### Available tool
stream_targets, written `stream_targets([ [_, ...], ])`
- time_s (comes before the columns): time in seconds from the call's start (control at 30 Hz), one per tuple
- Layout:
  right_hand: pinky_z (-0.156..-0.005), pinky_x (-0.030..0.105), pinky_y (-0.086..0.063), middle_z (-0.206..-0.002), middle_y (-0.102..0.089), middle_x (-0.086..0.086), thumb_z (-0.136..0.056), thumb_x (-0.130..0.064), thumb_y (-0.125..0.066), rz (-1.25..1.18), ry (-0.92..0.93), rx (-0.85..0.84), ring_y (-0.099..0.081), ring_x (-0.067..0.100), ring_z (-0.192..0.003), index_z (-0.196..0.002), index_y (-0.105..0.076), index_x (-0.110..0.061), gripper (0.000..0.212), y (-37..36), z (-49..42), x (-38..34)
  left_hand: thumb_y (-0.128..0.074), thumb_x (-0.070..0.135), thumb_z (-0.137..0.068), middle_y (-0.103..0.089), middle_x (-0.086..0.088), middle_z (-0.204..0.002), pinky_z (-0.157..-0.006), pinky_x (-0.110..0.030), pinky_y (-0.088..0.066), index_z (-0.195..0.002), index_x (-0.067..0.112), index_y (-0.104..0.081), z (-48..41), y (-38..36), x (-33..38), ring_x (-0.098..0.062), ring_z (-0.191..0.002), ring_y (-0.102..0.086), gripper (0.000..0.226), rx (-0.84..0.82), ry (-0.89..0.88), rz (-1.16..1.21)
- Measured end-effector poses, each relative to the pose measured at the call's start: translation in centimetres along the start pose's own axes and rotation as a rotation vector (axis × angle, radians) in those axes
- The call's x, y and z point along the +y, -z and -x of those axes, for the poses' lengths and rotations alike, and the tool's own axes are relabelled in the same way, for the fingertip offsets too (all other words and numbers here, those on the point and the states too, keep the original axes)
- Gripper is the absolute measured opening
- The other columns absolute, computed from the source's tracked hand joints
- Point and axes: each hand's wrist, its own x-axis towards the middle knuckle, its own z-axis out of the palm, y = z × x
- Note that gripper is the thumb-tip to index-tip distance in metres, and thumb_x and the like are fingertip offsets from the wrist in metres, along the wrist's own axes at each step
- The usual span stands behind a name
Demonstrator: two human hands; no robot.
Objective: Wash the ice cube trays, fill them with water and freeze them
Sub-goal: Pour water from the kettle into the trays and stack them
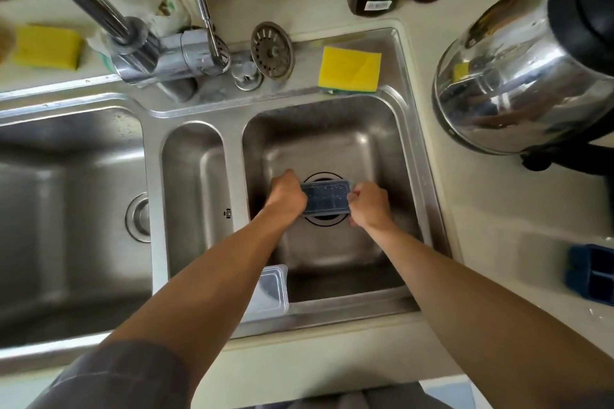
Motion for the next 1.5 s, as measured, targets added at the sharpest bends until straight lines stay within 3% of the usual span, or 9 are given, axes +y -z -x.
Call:
stream_targets([
  [0.43,-0.075,0.046,-0.064,-0.105,-0.07,0.022,-0.107,-0.017,-0.05,-0.044,-0.039,-0.044,-0.073,0.035,-0.087,-0.111,-0.069,0.001,0.027,0.4,1.6,-0.3,-0.047,0.014,-0.104,-0.066,-0.02,-0.117,-0.076,-0.035,-0.044,-0.12,0.001,-0.063,0.6,-0.6,-0.8,-0.029,-0.092,-0.059,0.026,-0.023,0.037,0.088],
  [0.53,-0.05,0.025,-0.059,-0.092,-0.071,0.019,-0.108,-0.018,-0.05,-0.151,-0.028,-0.058,-0.072,0.021,-0.064,-0.111,-0.067,0.0,0.025,2.0,3.8,-1.0,-0.041,0.036,-0.108,-0.065,-0.02,-0.112,-0.075,-0.032,-0.039,-0.115,0.002,-0.061,2.2,0.3,0.0,-0.026,-0.089,-0.055,0.04,0.077,0.008,0.248],
  [0.73,-0.046,0.017,-0.051,-0.076,-0.071,0.01,-0.107,-0.022,-0.051,-0.177,0.23,-0.057,-0.066,0.009,-0.049,-0.105,-0.067,-0.004,0.025,6.3,10.2,-2.3,-0.035,0.071,-0.097,-0.061,-0.018,-0.113,-0.053,-0.038,-0.063,-0.123,0.005,-0.059,6.3,3.4,2.7,-0.029,-0.08,-0.069,0.076,0.17,0.131,0.603],
  [0.87,-0.049,0.022,-0.055,-0.076,-0.071,0.008,-0.107,-0.026,-0.051,-0.093,0.331,-0.11,-0.068,0.012,-0.053,-0.098,-0.066,-0.008,0.025,9.6,14.1,-2.9,-0.031,0.064,-0.101,-0.064,-0.02,-0.11,-0.072,-0.048,-0.064,-0.107,0.011,-0.067,9.8,5.4,4.9,-0.036,-0.09,-0.068,0.064,0.239,0.018,0.413],
  [0.97,-0.061,0.04,-0.062,-0.071,-0.071,0.013,-0.102,-0.043,-0.055,-0.089,0.372,-0.024,-0.07,0.024,-0.058,-0.081,-0.064,-0.002,0.047,13.0,16.0,-3.4,-0.031,0.044,-0.104,-0.065,-0.022,-0.098,-0.064,-0.043,-0.062,-0.083,0.009,-0.063,12.3,6.8,6.1,-0.033,-0.075,-0.066,0.052,0.277,-0.062,0.294],
  [1.13,-0.07,0.039,-0.045,-0.065,-0.054,0.002,-0.099,-0.066,-0.038,0.12,0.506,0.147,-0.057,0.027,-0.068,-0.062,-0.045,-0.019,0.06,17.4,17.7,-5.7,-0.035,0.033,-0.104,-0.069,-0.024,-0.104,-0.074,-0.043,-0.058,-0.101,0.0,-0.065,16.4,8.5,9.1,-0.042,-0.09,-0.066,0.045,0.286,-0.213,0.155],
  [1.2,-0.076,0.041,-0.054,-0.073,-0.061,0.007,-0.099,-0.071,-0.029,0.19,0.486,0.084,-0.065,0.03,-0.076,-0.064,-0.046,-0.021,0.064,18.1,18.3,-6.5,-0.033,0.029,-0.105,-0.067,-0.023,-0.101,-0.064,-0.042,-0.058,-0.094,0.005,-0.061,17.9,8.9,10.6,-0.037,-0.081,-0.065,0.039,0.275,-0.265,0.114],
  [1.33,-0.05,0.029,-0.052,-0.076,-0.067,0.011,-0.1,-0.07,-0.03,0.143,0.461,0.011,-0.065,0.021,-0.06,-0.074,-0.056,-0.017,0.065,18.9,19.1,-6.9,-0.035,0.031,-0.105,-0.065,-0.016,-0.089,-0.067,-0.039,-0.058,-0.096,0.003,-0.065,19.8,10.0,12.4,-0.036,-0.085,-0.068,0.042,0.274,-0.291,0.17],
  [1.5,-0.062,0.03,-0.042,-0.087,-0.061,0.013,-0.106,-0.059,-0.019,0.414,0.609,0.12,-0.054,0.018,-0.067,-0.11,-0.062,-0.01,0.065,19.3,19.9,-7.0,-0.033,0.035,-0.107,-0.062,-0.012,-0.078,-0.066,-0.037,-0.047,-0.096,0.0,-0.065,21.3,10.8,12.7,-0.038,-0.082,-0.067,0.049,0.313,-0.37,0.108],
])
